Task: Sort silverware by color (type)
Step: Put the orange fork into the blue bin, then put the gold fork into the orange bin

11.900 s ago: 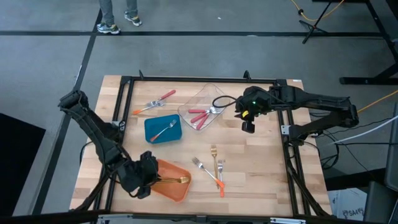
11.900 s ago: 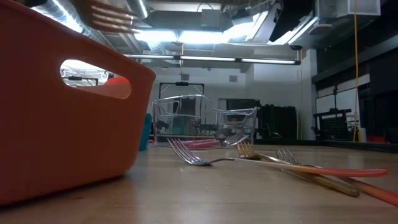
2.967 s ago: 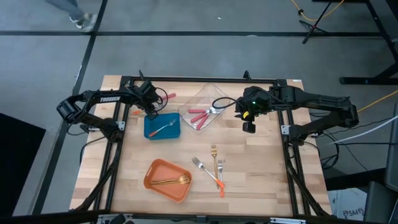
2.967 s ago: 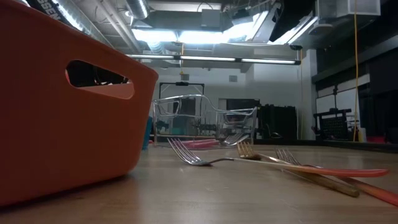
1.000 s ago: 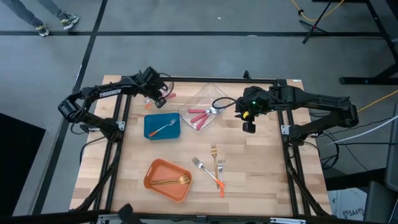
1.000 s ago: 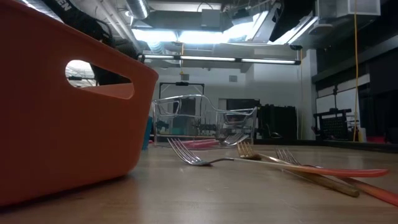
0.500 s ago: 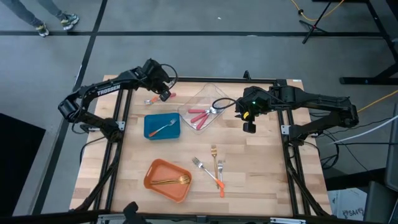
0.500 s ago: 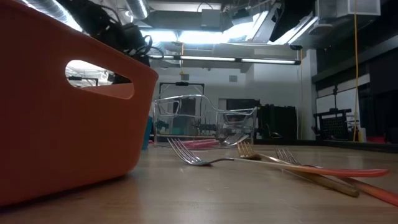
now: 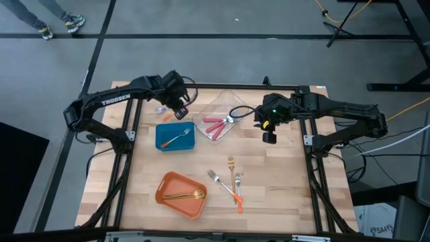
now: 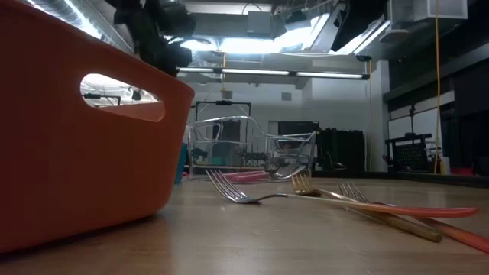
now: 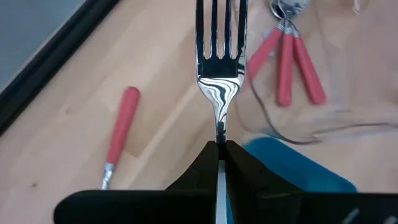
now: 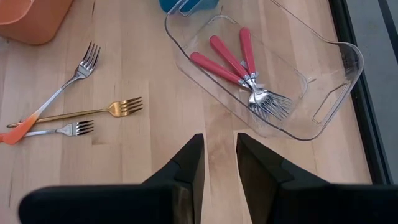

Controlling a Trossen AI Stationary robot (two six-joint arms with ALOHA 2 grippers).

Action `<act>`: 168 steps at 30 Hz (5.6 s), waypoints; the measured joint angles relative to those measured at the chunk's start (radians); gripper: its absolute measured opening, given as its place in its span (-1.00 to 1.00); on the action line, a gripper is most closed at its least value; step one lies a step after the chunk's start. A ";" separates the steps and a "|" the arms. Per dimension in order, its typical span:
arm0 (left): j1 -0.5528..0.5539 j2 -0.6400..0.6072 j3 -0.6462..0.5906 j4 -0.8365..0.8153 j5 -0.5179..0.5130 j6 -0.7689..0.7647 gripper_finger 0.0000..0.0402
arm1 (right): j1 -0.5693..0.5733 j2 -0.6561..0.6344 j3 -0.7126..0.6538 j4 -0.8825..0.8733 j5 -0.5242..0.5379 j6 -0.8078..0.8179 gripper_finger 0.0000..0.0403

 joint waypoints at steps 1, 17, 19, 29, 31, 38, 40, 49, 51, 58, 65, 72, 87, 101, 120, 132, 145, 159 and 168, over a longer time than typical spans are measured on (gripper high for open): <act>-0.018 0.000 0.013 -0.017 -0.014 -0.012 -0.96 | 0.000 0.000 0.000 0.000 0.000 0.000 -0.58; -0.277 0.000 0.131 -0.414 -0.055 -0.317 -0.95 | 0.000 0.000 0.000 0.000 0.000 0.000 -0.58; -0.307 0.000 0.125 -0.421 -0.055 -0.340 -0.95 | 0.000 0.000 0.000 0.000 0.000 0.000 -0.58; -0.389 0.000 -0.023 -0.326 -0.083 -0.403 -0.95 | 0.000 0.000 0.000 0.001 0.000 0.000 -0.58; -0.390 0.000 -0.054 -0.304 -0.080 -0.405 -0.95 | 0.000 0.000 0.000 0.001 0.000 0.000 -0.58; -0.381 0.000 -0.156 -0.178 -0.080 -0.405 -0.95 | 0.000 0.000 0.000 0.003 0.000 0.000 -0.58; -0.374 0.000 -0.184 -0.153 -0.079 -0.400 -0.95 | 0.000 0.000 0.000 0.003 0.000 0.000 -0.58; -0.334 0.001 -0.267 -0.055 -0.054 -0.299 -0.95 | 0.000 0.000 0.000 0.004 0.000 0.000 -0.58; -0.326 0.001 -0.272 -0.042 -0.054 -0.278 -0.95 | 0.000 0.000 0.000 0.004 0.000 0.000 -0.58; -0.315 0.001 -0.275 -0.019 -0.062 -0.229 -0.95 | 0.000 0.000 0.000 0.004 0.000 0.000 -0.58; -0.315 0.001 -0.275 -0.009 -0.081 -0.212 -0.95 | 0.000 0.000 -0.001 0.003 0.000 0.000 -0.58; -0.317 0.014 -0.276 0.009 -0.085 -0.212 -0.95 | 0.000 0.000 -0.065 0.015 0.000 0.000 -0.58; -0.316 0.138 -0.277 0.042 -0.088 -0.185 -0.95 | 0.000 0.000 -0.131 0.044 0.000 0.004 -0.58; -0.316 0.142 -0.277 0.043 -0.087 -0.189 -0.67 | 0.000 0.000 -0.131 0.044 -0.001 0.004 -0.58; -0.317 0.122 -0.276 0.036 -0.077 -0.195 -0.59 | 0.000 0.000 -0.131 0.043 -0.001 0.004 -0.58; -0.317 0.005 -0.275 0.034 -0.077 -0.311 -0.59 | 0.000 0.000 -0.131 0.043 -0.001 0.004 -0.58; -0.404 -0.123 -0.275 0.095 -0.079 -0.463 -0.59 | 0.000 0.000 -0.130 0.043 -0.034 -0.012 -0.58; -0.511 -0.155 -0.275 0.272 -0.093 -0.477 -0.59 | 0.044 0.000 -0.130 0.152 -0.288 -0.153 -0.58; -0.560 -0.154 -0.275 0.292 -0.149 -0.476 -0.59 | 0.185 0.000 -0.130 0.228 -0.272 -0.321 -0.58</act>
